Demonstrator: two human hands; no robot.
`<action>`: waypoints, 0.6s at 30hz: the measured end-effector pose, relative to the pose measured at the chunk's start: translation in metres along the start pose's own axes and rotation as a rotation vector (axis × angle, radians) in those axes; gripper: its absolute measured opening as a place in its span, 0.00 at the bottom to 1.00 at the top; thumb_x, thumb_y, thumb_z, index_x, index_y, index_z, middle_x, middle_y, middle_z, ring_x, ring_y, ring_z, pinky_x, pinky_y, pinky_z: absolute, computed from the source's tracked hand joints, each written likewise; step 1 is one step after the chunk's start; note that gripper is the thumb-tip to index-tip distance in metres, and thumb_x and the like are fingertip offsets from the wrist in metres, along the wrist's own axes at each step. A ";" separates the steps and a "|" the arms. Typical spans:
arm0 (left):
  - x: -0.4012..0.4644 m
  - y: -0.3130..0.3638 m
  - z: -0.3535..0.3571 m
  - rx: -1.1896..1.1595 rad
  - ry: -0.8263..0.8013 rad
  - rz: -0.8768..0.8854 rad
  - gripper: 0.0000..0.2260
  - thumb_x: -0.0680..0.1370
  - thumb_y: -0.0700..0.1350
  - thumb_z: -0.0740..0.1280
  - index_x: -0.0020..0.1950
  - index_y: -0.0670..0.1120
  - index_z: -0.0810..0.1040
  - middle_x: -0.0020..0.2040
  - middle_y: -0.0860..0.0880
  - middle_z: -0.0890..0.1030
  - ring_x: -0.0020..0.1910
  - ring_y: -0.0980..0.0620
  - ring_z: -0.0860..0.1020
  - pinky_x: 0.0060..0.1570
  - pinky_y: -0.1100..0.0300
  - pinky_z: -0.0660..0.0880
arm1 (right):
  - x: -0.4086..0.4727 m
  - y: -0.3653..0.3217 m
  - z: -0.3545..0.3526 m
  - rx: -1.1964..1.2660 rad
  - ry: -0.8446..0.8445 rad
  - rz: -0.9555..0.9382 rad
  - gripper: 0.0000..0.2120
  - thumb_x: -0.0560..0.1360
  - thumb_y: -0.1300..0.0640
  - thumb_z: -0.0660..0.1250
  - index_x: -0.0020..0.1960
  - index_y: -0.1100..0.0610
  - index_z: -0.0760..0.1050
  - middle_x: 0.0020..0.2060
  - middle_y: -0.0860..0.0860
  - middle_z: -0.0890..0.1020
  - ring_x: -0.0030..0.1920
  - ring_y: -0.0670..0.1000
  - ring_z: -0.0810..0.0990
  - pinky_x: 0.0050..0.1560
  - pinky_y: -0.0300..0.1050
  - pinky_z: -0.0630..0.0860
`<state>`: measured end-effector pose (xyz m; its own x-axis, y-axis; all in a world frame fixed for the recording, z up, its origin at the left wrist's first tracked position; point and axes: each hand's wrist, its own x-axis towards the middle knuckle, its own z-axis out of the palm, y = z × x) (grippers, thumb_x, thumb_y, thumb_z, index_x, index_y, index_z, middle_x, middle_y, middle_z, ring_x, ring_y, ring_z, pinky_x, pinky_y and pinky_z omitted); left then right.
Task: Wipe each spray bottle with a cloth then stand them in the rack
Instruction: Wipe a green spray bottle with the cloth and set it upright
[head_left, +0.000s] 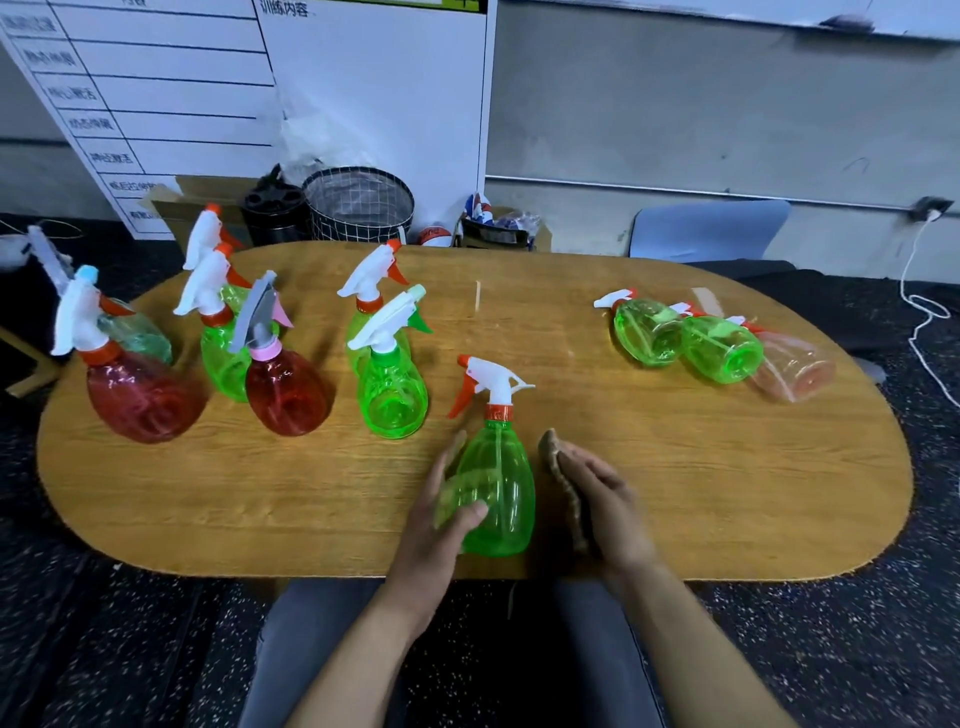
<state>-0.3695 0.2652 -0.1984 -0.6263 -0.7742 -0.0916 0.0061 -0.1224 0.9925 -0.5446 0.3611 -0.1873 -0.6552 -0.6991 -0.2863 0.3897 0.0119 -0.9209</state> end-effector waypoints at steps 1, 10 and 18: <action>0.000 0.000 0.000 0.001 -0.011 -0.019 0.36 0.70 0.57 0.73 0.79 0.62 0.70 0.74 0.60 0.77 0.75 0.56 0.75 0.75 0.45 0.73 | -0.002 0.006 0.004 0.042 -0.030 -0.004 0.14 0.73 0.52 0.75 0.56 0.57 0.87 0.57 0.64 0.86 0.52 0.59 0.83 0.52 0.54 0.80; -0.003 0.000 0.001 -0.039 -0.021 -0.096 0.33 0.71 0.64 0.72 0.76 0.64 0.73 0.72 0.63 0.79 0.73 0.59 0.75 0.75 0.46 0.73 | -0.013 0.007 0.008 0.121 -0.116 -0.040 0.12 0.75 0.59 0.71 0.57 0.59 0.87 0.57 0.62 0.86 0.58 0.57 0.86 0.61 0.48 0.81; -0.004 0.004 0.001 -0.040 -0.007 -0.051 0.40 0.66 0.71 0.78 0.76 0.65 0.73 0.73 0.60 0.79 0.73 0.57 0.76 0.70 0.53 0.76 | -0.015 0.007 0.011 0.077 -0.104 -0.092 0.15 0.75 0.60 0.71 0.60 0.63 0.84 0.57 0.60 0.87 0.59 0.57 0.86 0.60 0.46 0.82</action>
<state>-0.3674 0.2681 -0.1942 -0.6320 -0.7619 -0.1416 0.0049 -0.1866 0.9824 -0.5249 0.3634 -0.1863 -0.6212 -0.7652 -0.1690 0.3824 -0.1078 -0.9177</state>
